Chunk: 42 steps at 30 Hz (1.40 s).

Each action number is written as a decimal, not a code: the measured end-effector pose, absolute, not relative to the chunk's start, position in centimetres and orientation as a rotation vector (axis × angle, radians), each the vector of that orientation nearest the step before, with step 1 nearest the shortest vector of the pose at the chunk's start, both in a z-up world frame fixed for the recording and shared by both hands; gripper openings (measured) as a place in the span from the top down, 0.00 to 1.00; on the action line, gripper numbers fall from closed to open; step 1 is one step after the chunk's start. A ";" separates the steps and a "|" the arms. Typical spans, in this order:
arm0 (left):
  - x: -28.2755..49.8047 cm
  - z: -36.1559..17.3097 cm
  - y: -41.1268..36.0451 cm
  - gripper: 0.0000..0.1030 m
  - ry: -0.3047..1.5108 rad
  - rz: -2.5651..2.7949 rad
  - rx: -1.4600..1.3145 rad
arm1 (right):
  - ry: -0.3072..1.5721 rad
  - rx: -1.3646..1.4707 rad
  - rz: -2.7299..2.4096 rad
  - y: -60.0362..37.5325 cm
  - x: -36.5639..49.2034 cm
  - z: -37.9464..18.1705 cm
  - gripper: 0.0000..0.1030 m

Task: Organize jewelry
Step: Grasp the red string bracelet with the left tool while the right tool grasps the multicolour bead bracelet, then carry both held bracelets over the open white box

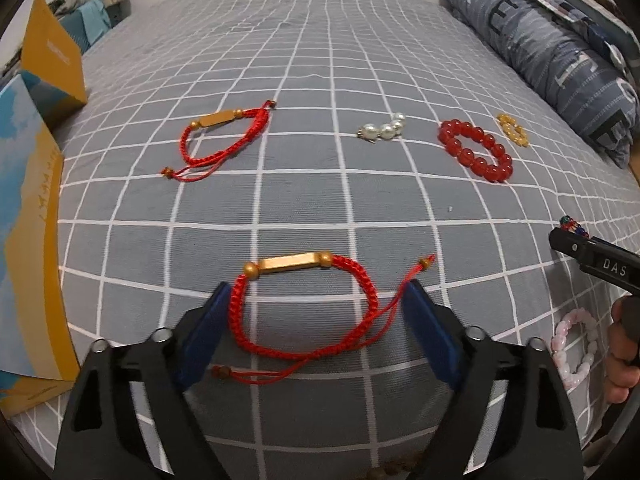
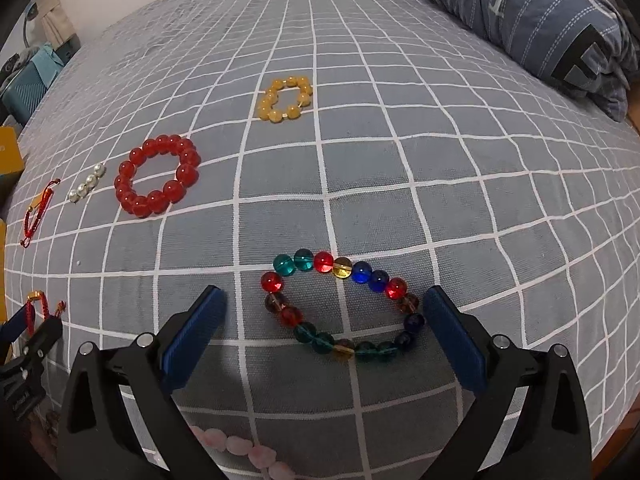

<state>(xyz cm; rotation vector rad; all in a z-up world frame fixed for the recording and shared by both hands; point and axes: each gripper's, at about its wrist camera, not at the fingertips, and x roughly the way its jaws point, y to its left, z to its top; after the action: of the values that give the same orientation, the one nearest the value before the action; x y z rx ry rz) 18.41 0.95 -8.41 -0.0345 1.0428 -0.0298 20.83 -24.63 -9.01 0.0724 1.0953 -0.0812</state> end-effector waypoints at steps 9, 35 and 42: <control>18.0 -8.0 1.1 0.62 1.052 -0.025 -0.042 | 1.083 -0.006 -0.074 -23.0 20.6 -8.7 0.39; 16.0 -5.3 1.6 0.89 0.978 -0.035 -0.050 | 0.993 0.080 -0.080 -23.7 18.3 -5.7 0.91; 14.6 -4.0 1.7 0.89 0.949 -0.027 -0.047 | 0.958 0.055 -0.089 -23.0 17.2 -4.5 0.91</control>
<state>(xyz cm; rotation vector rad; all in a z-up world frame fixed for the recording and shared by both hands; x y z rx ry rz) 14.60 1.70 -3.99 -0.0474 0.9494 -0.0272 17.24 -23.03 -4.55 0.0553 0.9582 -0.0892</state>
